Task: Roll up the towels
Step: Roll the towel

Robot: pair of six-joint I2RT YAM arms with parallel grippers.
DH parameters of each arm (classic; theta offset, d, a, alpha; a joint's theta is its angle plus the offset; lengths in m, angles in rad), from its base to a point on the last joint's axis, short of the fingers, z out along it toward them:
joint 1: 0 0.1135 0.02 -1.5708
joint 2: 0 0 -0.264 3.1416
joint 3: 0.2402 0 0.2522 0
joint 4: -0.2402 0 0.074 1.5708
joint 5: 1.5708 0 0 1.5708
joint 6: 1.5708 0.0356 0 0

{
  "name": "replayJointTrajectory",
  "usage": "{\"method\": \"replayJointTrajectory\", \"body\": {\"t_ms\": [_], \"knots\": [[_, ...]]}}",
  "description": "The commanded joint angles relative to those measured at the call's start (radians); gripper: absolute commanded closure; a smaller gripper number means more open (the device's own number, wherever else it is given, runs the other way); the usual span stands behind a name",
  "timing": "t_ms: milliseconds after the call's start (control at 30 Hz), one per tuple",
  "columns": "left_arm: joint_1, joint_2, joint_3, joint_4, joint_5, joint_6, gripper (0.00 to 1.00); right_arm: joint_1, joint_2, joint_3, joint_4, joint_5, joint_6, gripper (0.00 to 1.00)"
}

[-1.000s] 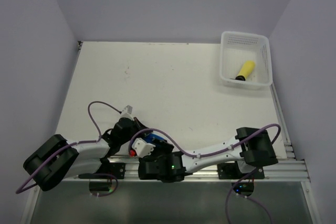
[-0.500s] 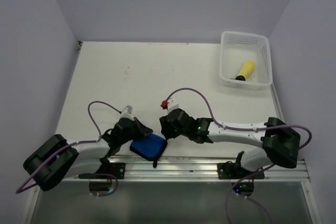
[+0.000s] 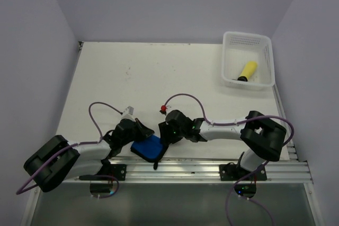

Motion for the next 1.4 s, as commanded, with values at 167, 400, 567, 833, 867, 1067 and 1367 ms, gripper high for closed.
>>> {"method": "replayJointTrajectory", "body": {"t_ms": [167,400,567,833,867,1067,1367], "knots": [[-0.006,0.024,-0.078,-0.071,-0.052,0.03,1.0,-0.001,-0.002,-0.046,0.044,-0.076,0.029,0.49],[-0.004,0.014,-0.066,-0.099,-0.069,0.047,1.0,0.001,0.015,-0.042,0.024,-0.096,0.02,0.51],[-0.004,-0.033,-0.06,-0.139,-0.093,0.062,1.0,0.042,0.035,-0.003,-0.08,-0.038,-0.011,0.54],[-0.006,-0.039,-0.065,-0.149,-0.098,0.064,1.0,0.082,0.1,0.038,-0.106,-0.022,-0.017,0.68],[-0.004,-0.041,-0.065,-0.149,-0.098,0.062,1.0,0.085,0.104,0.04,-0.111,-0.022,-0.018,0.7],[-0.004,-0.044,-0.043,-0.16,-0.107,0.078,1.0,0.116,0.112,0.06,-0.138,0.014,-0.029,0.97],[0.016,-0.004,0.214,-0.286,-0.156,0.208,1.0,0.125,0.029,0.033,-0.103,0.256,0.052,1.0]]}}
